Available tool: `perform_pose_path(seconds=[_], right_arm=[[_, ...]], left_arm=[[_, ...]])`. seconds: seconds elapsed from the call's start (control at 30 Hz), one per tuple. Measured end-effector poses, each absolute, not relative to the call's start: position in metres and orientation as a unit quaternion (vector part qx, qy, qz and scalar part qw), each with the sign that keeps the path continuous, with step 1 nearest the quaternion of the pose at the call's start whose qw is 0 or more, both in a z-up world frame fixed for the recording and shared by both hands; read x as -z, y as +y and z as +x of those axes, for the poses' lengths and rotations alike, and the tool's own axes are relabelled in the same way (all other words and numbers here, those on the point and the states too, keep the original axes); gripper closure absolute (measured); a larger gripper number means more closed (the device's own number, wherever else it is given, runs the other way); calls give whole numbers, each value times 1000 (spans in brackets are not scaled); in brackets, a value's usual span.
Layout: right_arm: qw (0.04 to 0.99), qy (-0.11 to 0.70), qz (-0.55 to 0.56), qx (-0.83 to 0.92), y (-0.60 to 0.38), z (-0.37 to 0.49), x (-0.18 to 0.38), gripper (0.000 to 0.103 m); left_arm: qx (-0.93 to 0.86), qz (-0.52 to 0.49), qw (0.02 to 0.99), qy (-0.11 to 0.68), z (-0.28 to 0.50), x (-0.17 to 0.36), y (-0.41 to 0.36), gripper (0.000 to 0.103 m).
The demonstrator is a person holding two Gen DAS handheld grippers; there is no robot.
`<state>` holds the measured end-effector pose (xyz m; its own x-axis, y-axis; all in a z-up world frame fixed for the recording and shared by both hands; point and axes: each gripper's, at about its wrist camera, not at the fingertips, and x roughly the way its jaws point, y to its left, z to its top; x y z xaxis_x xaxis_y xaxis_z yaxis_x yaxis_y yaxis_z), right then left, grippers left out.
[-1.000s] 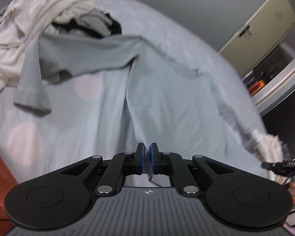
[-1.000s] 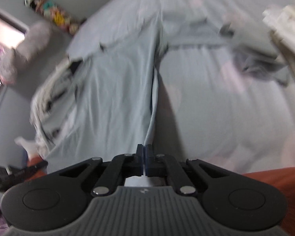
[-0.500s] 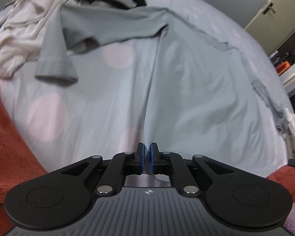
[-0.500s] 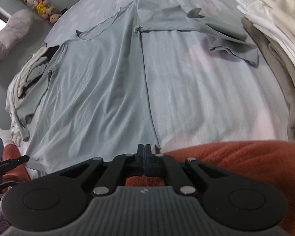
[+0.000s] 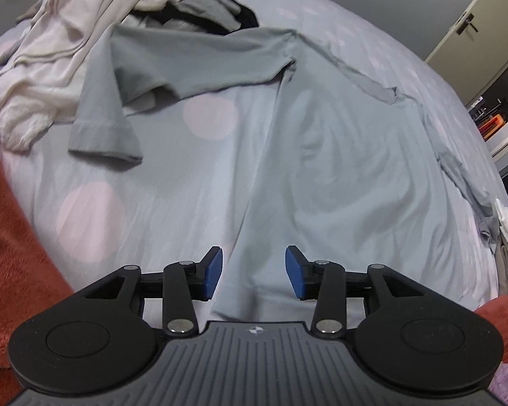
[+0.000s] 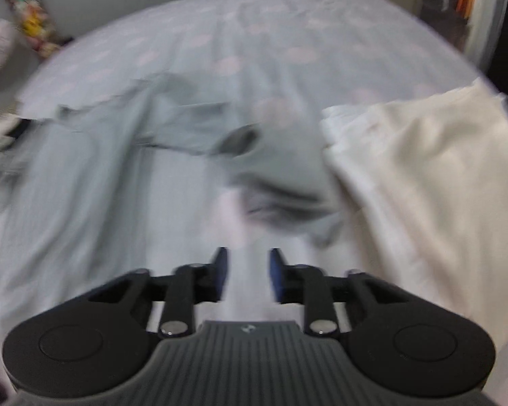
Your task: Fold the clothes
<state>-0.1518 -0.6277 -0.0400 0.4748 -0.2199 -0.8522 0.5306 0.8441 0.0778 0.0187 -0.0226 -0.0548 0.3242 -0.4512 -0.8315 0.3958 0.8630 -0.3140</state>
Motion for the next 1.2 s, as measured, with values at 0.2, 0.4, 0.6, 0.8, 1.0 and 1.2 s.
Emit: perform_pose_path(seconds=[0.2, 0.4, 0.6, 0.8, 1.0, 1.2], right_arm=[[812, 462, 248, 256, -678, -140, 74, 70], [789, 473, 268, 285, -694, -127, 102, 70], [786, 468, 268, 301, -696, -117, 114, 70], [802, 445, 255, 305, -692, -121, 102, 100], [840, 405, 235, 274, -684, -141, 33, 100], [860, 380, 213, 266, -696, -152, -40, 100]], left_arm=[[258, -22, 814, 520, 21, 52, -33, 64], [254, -5, 812, 525, 23, 53, -41, 64], [256, 6, 809, 528, 23, 55, -50, 64], [263, 14, 806, 530, 21, 58, -57, 64], [274, -3, 805, 526, 21, 58, -59, 64], [288, -8, 802, 523, 19, 58, -63, 64]])
